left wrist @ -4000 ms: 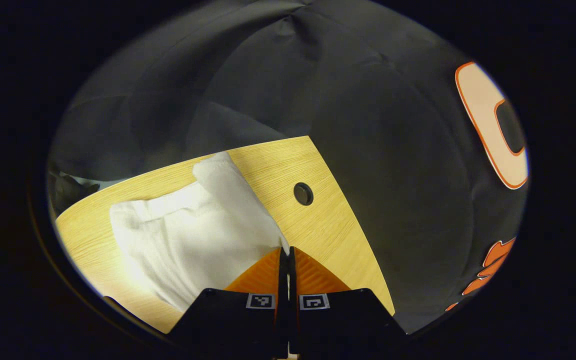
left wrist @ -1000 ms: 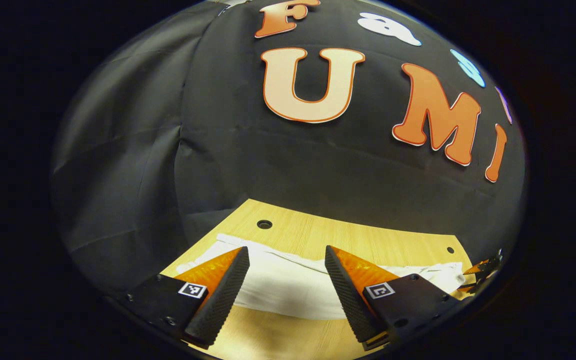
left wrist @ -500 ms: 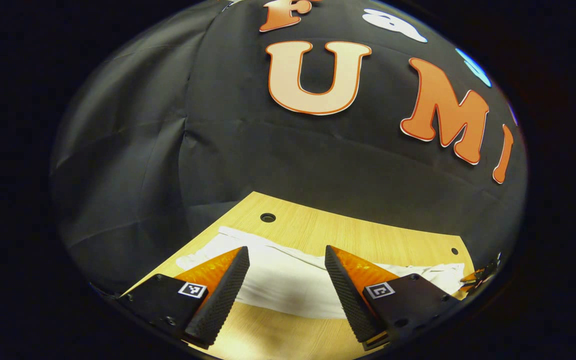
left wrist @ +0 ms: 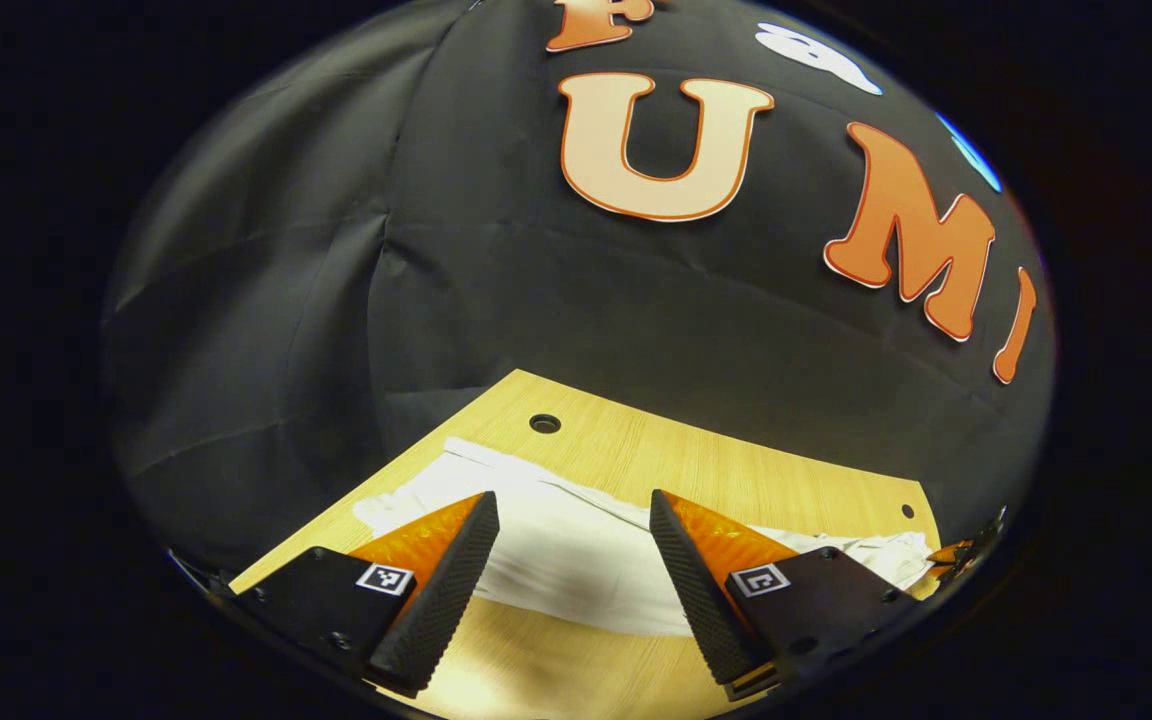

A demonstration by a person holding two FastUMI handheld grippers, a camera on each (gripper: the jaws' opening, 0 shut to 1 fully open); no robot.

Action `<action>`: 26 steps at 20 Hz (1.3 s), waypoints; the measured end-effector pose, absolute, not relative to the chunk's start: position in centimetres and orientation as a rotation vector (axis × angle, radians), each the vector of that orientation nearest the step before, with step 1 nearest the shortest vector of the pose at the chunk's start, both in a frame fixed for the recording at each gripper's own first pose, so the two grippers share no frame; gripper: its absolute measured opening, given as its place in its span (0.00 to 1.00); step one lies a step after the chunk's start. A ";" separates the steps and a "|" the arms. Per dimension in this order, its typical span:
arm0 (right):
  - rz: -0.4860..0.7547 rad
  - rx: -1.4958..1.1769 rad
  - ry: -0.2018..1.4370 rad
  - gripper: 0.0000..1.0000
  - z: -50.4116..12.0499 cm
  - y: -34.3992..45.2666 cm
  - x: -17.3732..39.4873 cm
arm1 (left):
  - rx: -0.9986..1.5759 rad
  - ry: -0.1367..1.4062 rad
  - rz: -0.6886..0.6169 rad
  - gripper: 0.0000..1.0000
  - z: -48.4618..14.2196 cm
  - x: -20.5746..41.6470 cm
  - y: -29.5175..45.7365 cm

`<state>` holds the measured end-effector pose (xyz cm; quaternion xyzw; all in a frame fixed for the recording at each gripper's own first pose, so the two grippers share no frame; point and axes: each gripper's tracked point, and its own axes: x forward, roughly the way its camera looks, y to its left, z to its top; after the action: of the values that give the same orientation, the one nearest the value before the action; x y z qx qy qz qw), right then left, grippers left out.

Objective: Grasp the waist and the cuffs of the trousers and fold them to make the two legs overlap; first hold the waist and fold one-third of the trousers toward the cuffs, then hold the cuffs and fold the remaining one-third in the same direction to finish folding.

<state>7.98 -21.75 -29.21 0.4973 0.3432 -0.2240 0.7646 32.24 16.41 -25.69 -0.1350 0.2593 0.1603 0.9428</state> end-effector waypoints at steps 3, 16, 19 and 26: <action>-0.416 1.070 0.701 0.06 -25.8 -18.8 9.8 | -0.302 0.532 0.316 1.00 -26.2 32.0 17.5; -0.145 0.882 0.661 0.06 -15.8 4.7 13.9 | -0.268 0.539 0.239 0.99 -27.7 30.5 30.7; -0.095 0.860 0.701 0.06 -16.7 9.8 14.3 | -0.250 0.519 0.241 0.99 -27.0 30.1 34.4; -0.007 0.806 0.803 0.06 -20.2 15.9 14.4 | -0.261 0.534 0.275 1.00 -28.6 27.2 41.9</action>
<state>14.40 15.87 -20.23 0.3814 0.3803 -0.0033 0.8426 27.15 41.94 -28.58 -0.1284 0.2625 0.1352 0.9468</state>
